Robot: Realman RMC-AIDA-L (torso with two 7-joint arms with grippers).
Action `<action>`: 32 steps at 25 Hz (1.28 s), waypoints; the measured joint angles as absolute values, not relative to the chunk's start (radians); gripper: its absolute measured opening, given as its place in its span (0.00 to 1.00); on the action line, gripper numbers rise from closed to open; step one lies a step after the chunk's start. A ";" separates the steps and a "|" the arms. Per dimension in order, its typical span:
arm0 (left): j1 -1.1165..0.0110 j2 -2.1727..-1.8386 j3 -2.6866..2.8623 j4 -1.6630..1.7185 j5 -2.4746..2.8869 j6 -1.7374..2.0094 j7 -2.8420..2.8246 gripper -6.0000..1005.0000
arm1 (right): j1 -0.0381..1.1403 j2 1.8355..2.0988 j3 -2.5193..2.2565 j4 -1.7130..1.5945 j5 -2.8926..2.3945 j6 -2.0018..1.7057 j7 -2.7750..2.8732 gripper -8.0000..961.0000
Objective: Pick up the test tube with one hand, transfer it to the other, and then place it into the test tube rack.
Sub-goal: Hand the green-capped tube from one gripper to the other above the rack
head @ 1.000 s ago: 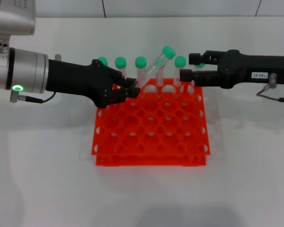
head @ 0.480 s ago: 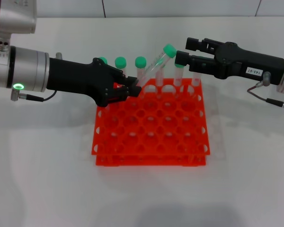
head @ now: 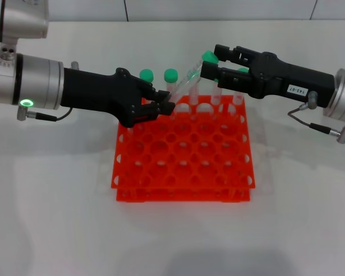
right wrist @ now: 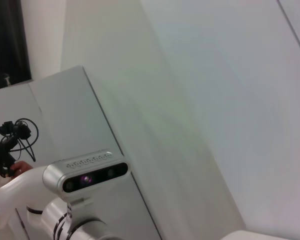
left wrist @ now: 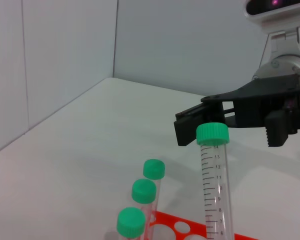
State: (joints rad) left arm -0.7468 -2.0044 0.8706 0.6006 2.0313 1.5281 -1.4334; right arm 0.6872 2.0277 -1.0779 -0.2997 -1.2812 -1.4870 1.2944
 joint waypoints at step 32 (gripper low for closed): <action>-0.757 -2.011 0.874 0.601 2.034 1.523 -1.433 0.30 | 0.682 2.028 -1.250 -0.287 -1.091 -1.451 1.239 0.58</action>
